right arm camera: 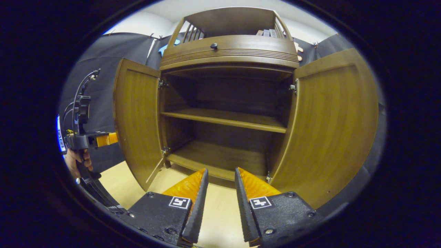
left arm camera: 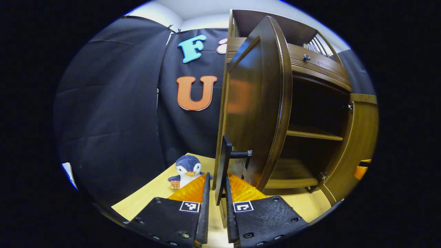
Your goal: Open the right door of the double-door shoe cabinet with the right hand, and open the left door with the left hand.
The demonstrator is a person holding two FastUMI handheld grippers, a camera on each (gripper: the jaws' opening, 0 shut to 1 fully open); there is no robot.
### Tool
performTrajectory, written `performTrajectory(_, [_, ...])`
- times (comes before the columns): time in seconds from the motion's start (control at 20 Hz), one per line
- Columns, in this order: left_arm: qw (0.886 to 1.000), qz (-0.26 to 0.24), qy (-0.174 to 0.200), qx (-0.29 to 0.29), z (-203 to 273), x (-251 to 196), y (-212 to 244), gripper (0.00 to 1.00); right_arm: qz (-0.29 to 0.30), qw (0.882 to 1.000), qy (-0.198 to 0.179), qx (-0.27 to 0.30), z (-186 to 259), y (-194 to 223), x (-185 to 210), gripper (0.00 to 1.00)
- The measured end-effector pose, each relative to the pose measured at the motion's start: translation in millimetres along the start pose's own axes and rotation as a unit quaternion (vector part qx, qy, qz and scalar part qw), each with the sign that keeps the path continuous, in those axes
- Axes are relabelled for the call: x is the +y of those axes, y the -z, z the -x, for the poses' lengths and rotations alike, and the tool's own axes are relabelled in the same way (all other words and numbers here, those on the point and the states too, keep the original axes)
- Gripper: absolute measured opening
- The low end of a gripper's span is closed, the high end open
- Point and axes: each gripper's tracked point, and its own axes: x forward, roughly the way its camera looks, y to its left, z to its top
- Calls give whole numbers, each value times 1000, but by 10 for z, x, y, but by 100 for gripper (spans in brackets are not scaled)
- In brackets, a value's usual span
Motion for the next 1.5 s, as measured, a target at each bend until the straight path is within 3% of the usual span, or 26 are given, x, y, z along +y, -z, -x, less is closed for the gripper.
performTrajectory(0.3, [1000,-2,8,-6,46,318,-24,16,15,1000,-24,-3,-72,-55,330,50])
performTrajectory(0.35, [1000,-4,13,-7,38,338,-22,30,18,1000,-26,-4,-85,-62,375,53])
performTrajectory(0.4, [1000,-6,18,-8,31,369,-24,16,19,999,-29,-4,-104,-73,426,51])
performTrajectory(0.6, [999,-1,37,-8,29,477,-33,16,18,999,-34,-5,-160,-116,597,54])
performTrajectory(0.65, [999,0,42,-8,23,501,-41,16,18,999,-32,-6,-181,-126,623,60])
performTrajectory(0.7, [999,0,47,-7,21,523,-41,16,17,999,-30,-7,-199,-142,640,54])
performTrajectory(0.9, [998,-9,57,-5,31,644,-46,16,9,1000,-23,-6,-230,-152,693,54])
performTrajectory(1.2, [1000,2,23,3,120,1003,7,16,8,1000,-28,-2,-253,-118,749,54])
performTrajectory(1.5, [999,-37,-20,-9,326,1021,-70,16,8,1000,-23,-12,-218,-162,674,54])
